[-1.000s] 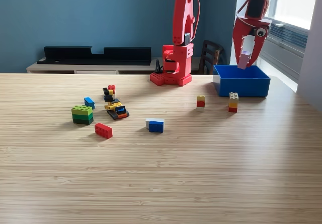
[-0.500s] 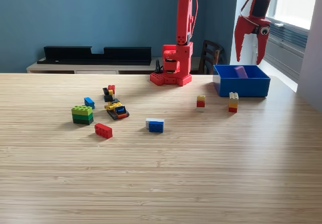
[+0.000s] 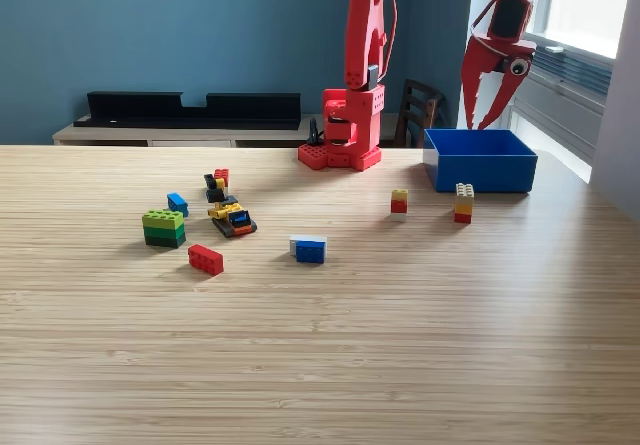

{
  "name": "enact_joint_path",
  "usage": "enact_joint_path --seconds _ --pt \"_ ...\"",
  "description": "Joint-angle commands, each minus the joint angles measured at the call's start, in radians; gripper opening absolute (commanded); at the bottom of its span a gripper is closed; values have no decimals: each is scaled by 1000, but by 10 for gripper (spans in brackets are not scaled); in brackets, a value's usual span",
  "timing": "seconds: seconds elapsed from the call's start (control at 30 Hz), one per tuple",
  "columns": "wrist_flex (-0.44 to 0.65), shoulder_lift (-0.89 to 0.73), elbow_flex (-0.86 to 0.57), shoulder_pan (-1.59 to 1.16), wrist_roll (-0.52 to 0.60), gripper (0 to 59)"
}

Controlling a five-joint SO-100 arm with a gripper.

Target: Grasp a lego block and put it in the bin.

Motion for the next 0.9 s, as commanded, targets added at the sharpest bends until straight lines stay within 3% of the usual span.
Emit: enact_joint_path --seconds 0.03,0.3,0.53,0.9 --pt "-23 89 -49 334 -3 1" --pt "-127 80 -34 703 -48 1" --pt "-230 89 101 762 -72 1" --pt "-325 89 189 769 -61 1"
